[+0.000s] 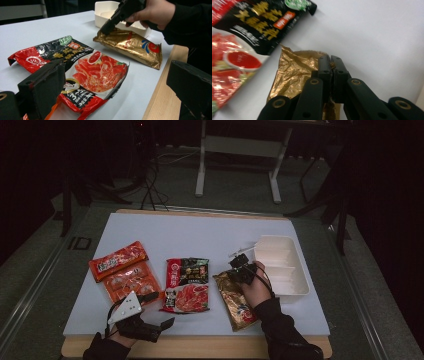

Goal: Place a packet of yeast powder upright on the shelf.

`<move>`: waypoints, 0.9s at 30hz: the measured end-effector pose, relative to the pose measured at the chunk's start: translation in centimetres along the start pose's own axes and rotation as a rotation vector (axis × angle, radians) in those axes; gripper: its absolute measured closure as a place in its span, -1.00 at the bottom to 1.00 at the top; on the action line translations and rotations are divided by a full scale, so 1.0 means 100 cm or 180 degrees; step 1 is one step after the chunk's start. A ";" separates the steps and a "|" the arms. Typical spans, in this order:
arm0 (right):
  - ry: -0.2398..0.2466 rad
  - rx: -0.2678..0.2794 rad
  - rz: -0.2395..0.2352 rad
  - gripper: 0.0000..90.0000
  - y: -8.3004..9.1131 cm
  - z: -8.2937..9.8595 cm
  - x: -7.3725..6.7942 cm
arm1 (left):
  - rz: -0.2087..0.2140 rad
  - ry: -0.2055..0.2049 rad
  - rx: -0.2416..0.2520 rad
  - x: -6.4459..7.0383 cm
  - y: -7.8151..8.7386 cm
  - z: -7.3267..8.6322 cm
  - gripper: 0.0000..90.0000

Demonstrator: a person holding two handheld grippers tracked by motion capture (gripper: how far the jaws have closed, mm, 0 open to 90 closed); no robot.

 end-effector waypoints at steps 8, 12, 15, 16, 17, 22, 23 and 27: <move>0.0102 0.0132 -0.0114 0.96 0.017 0.002 -0.005 | -0.0002 0.0000 -0.0007 0.000 -0.001 0.000 -0.94; 0.0134 0.0251 -0.0164 0.96 0.031 0.004 -0.010 | -0.0003 -0.0004 -0.0018 0.000 -0.001 0.000 -0.94; 0.0150 0.0316 -0.0247 0.97 0.040 0.005 -0.014 | -0.0001 -0.0010 -0.0021 0.000 -0.001 0.000 -0.94; 0.0165 0.0344 -0.0253 0.97 0.044 0.005 -0.015 | 0.0000 -0.0015 -0.0026 0.000 -0.001 0.001 -0.94; 0.0180 0.0378 -0.0301 0.97 0.049 0.005 -0.016 | -0.0001 -0.0015 -0.0029 0.000 -0.001 0.001 -0.94; 0.0182 0.0493 -0.0440 0.97 0.066 0.004 -0.020 | -0.0005 -0.0010 -0.0026 0.000 -0.002 0.001 -0.94; 0.0141 0.0559 -0.0534 0.97 0.072 0.003 -0.020 | -0.0004 -0.0010 -0.0028 0.000 -0.002 0.001 -0.94; 0.0179 0.0656 -0.0550 0.97 0.082 0.000 -0.021 | -0.0004 -0.0011 -0.0029 0.000 -0.002 0.001 -0.94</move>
Point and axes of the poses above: each handheld gripper's, and its own axes: y roughly backward along the jaws, z roughly out of its underside, x roughly to its right, the point moved 2 cm from there along -y, roughly forward along the jaws, and after that the axes turned 11 degrees about -y, right-handed, at the moved point
